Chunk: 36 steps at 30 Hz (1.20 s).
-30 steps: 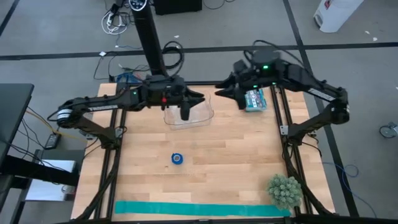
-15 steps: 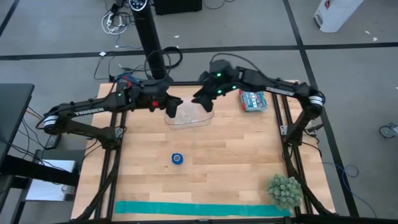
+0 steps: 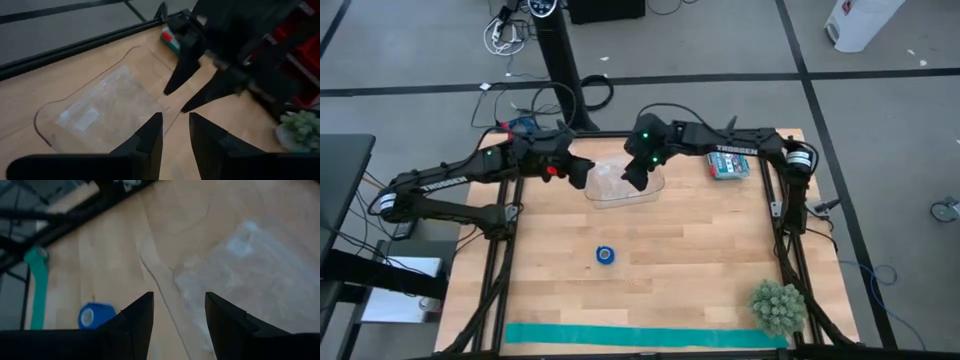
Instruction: Roll bandage
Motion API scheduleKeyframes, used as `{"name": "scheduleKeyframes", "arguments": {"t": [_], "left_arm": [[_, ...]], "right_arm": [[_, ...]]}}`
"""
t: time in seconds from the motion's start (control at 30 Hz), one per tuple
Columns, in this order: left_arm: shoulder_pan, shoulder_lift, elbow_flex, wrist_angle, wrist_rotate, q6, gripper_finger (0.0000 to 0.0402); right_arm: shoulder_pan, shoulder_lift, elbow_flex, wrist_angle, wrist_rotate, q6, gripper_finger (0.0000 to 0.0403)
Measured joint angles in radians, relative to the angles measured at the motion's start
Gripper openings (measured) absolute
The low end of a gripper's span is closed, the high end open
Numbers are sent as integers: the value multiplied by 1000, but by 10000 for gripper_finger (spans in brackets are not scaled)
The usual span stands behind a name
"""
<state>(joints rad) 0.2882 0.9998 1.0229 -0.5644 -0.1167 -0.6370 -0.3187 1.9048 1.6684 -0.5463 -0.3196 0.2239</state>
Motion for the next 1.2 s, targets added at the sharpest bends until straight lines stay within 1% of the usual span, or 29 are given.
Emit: {"name": "scheduleKeyframes", "arguments": {"t": [0.17, 0.23, 0.37, 0.53, 0.67, 0.83, 1.0, 1.2], "left_arm": [[0, -8, 0, 5, 42, -30, 101], [0, -10, 0, 17, 58, -33, 101], [0, -9, 0, 37, 64, -51, 101], [0, -8, 1, 84, 64, -67, 101], [0, -9, 1, 105, 66, -99, 101], [0, -9, 1, 102, 70, -102, 101], [0, -8, 1, 101, 73, -108, 101], [0, -8, 1, 101, 130, -109, 101]], "right_arm": [[6, 27, 0, -41, -19, -112, 203], [13, 26, 0, -48, 11, -173, 219], [23, 26, 0, -50, 111, -262, 250], [14, 49, -3, -69, 115, -284, 278], [14, 81, -4, -109, 115, -294, 281], [16, 121, -3, -102, 117, -264, 277], [16, 160, -3, -99, 150, -268, 276], [30, 200, -4, -108, 191, -328, 267]]}}
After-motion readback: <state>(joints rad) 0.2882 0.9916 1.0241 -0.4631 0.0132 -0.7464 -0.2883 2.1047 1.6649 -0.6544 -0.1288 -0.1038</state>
